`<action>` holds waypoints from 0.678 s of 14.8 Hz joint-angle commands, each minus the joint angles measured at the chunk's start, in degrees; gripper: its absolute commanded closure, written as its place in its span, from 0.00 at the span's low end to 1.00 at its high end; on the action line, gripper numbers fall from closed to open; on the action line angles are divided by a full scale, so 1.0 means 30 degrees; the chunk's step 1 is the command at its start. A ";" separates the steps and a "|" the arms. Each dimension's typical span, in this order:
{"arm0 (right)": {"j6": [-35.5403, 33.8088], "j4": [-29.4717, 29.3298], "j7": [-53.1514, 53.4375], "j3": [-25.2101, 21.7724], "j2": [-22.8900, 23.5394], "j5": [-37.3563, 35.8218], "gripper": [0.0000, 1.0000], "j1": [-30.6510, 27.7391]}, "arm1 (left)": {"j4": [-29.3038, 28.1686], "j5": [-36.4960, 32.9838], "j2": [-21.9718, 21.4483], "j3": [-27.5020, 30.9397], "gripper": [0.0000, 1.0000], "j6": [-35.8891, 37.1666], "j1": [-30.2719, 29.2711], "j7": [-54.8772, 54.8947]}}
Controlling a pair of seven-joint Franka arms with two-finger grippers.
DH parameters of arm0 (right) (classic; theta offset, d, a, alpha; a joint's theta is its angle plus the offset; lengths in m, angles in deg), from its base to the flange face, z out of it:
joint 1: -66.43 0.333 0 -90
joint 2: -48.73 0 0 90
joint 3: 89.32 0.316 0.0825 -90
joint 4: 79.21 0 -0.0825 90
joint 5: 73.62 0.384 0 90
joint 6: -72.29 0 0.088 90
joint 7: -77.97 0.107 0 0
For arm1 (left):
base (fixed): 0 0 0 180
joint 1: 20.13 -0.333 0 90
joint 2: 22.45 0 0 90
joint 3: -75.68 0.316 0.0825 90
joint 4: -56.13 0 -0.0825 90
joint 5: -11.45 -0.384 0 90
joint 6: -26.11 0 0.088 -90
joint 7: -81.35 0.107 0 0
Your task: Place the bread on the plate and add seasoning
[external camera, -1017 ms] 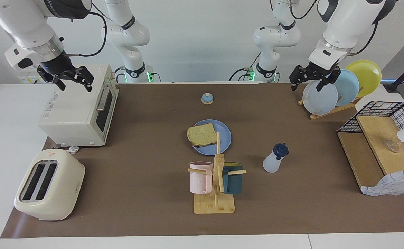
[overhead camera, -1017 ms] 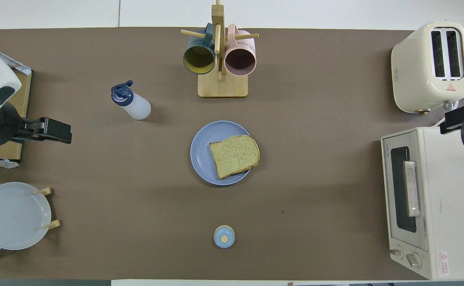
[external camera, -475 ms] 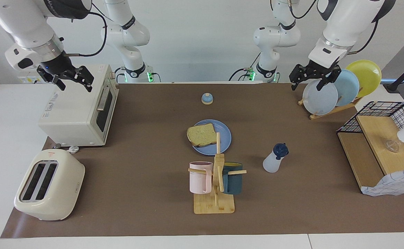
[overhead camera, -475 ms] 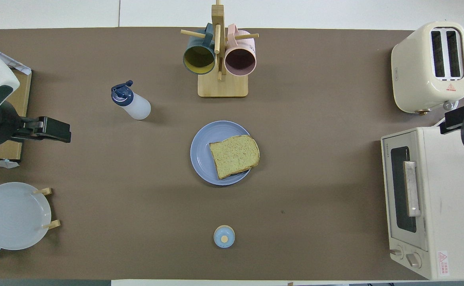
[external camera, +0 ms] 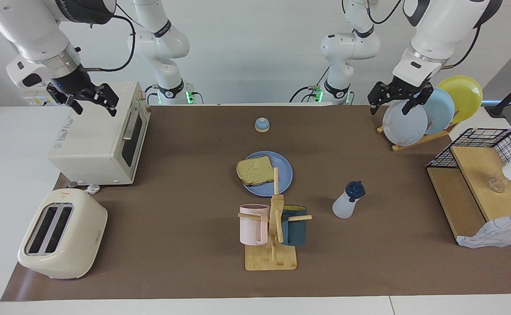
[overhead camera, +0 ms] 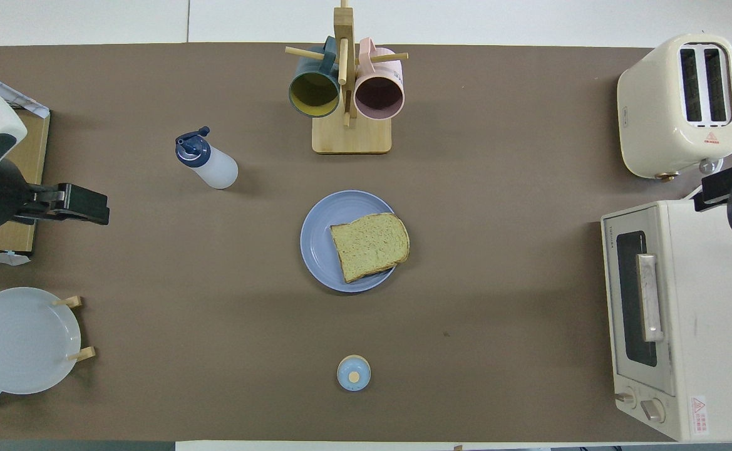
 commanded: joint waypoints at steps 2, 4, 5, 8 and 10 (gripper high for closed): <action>0.0359 0.0542 -0.0360 0.0154 -0.0425 -0.0108 0.00 -0.0223 | 0.0380 0.0011 0.0224 0.0046 0.00 0.0565 -0.0048 0.0312; 0.0358 0.0542 -0.0360 0.0154 -0.0396 -0.0108 0.00 -0.0194 | 0.0380 -0.0018 0.0224 0.0046 0.00 0.0565 -0.0048 0.0283; 0.0358 0.0542 -0.0360 0.0154 -0.0396 -0.0108 0.00 -0.0194 | 0.0409 -0.0018 0.0224 0.0075 0.00 0.0565 -0.0048 0.0283; 0.0387 0.0542 -0.0360 0.0125 -0.0396 -0.0108 0.00 -0.0252 | 0.0380 -0.0018 0.0137 0.0017 0.00 0.0565 -0.0106 0.0283; 0.0359 0.0571 -0.0360 0.0125 -0.0396 -0.0108 0.00 -0.0311 | 0.0380 -0.0018 0.0078 0.0017 0.00 0.0565 -0.0165 0.0312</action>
